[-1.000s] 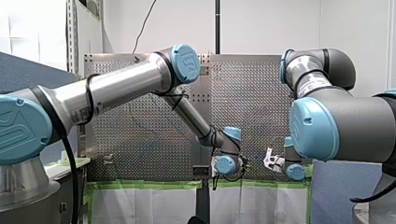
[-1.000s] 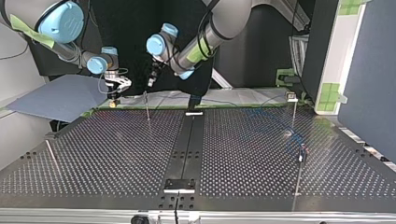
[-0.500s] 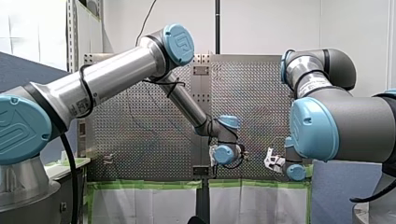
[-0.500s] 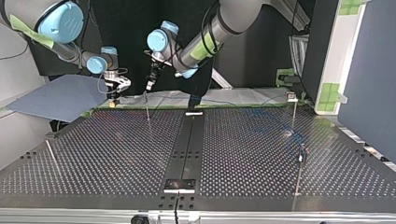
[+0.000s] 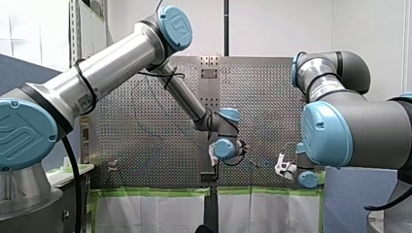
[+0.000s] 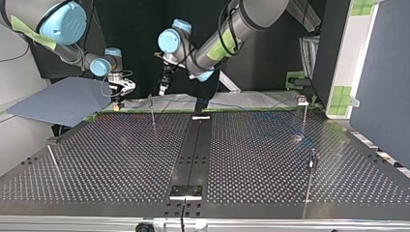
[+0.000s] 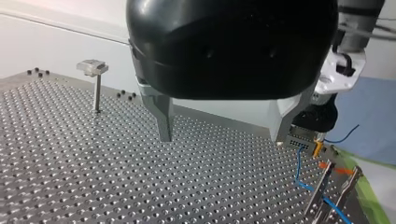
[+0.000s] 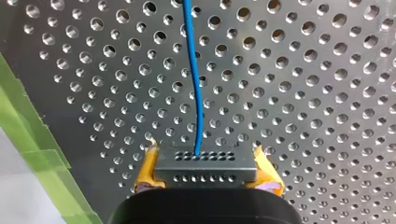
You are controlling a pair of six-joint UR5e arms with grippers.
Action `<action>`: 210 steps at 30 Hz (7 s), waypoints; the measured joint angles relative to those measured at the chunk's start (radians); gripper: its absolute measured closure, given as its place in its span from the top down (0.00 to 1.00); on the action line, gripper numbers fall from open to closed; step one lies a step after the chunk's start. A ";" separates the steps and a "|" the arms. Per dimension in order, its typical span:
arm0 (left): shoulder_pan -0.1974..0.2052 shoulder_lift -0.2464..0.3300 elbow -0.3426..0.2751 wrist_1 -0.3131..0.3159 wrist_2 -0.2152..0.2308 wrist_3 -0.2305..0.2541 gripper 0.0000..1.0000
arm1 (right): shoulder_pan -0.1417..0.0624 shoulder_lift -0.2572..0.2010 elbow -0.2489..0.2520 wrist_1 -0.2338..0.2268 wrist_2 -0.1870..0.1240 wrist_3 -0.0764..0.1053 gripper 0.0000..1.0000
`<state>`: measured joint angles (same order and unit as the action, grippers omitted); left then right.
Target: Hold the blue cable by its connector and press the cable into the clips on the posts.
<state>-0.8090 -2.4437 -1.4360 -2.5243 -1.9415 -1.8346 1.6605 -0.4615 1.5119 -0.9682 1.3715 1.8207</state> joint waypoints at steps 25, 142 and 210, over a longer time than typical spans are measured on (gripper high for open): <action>-0.003 0.211 -0.211 -0.100 -0.003 0.075 1.00 | -0.001 0.002 0.000 0.003 0.000 0.035 0.00; 0.011 0.895 -0.895 0.169 -0.050 -0.029 1.00 | -0.003 -0.160 0.046 0.135 0.054 -0.089 0.00; 0.011 0.895 -0.895 0.169 -0.050 -0.029 1.00 | -0.003 -0.160 0.046 0.135 0.054 -0.089 0.00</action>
<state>-0.7981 -1.5491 -2.3307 -2.3549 -1.9918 -1.8637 1.6574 -0.6217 1.5579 -0.8331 1.4252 1.7317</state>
